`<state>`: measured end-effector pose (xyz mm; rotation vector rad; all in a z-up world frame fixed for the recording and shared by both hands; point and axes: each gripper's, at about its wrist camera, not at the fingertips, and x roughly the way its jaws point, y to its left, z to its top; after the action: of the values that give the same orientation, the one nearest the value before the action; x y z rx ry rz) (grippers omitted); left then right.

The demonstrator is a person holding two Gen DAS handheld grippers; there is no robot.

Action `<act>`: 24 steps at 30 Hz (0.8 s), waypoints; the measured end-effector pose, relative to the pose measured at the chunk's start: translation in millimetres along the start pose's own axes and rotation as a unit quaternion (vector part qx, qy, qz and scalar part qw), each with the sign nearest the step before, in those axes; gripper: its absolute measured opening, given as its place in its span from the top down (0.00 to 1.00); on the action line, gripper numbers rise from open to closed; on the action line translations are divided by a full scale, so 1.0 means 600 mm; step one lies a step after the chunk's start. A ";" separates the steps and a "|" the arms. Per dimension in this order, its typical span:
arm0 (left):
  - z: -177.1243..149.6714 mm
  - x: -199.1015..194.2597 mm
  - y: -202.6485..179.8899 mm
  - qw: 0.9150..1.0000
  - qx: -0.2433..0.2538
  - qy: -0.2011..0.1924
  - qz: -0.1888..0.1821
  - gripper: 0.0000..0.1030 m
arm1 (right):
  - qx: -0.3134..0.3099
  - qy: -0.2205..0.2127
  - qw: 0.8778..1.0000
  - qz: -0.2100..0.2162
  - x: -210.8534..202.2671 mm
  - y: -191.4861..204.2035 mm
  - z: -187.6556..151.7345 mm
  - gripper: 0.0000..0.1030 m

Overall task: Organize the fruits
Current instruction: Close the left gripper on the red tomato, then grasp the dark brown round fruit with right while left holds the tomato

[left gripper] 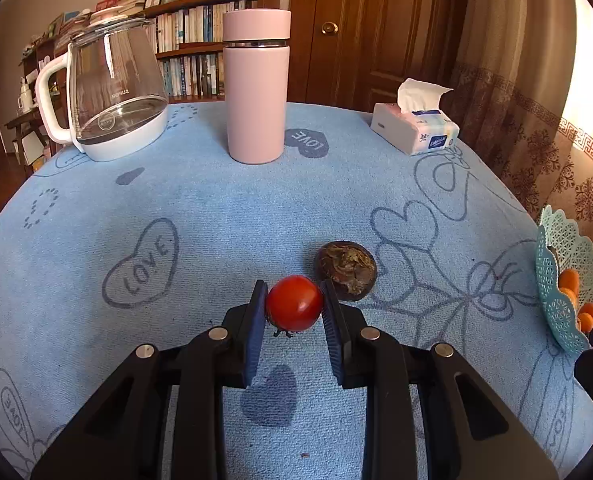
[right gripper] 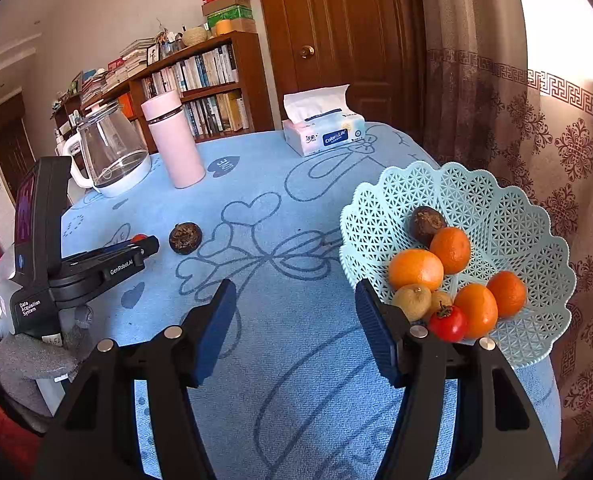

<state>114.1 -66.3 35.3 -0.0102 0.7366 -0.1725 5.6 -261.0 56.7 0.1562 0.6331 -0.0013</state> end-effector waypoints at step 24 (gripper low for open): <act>0.009 0.002 0.083 0.994 -0.067 -0.010 0.082 0.73 | -0.072 0.107 0.987 0.091 0.220 0.150 0.061 0.38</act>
<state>126.1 -17.5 34.8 -0.0789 0.7244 0.0343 137.9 -171.1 20.9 0.0754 0.8294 0.2404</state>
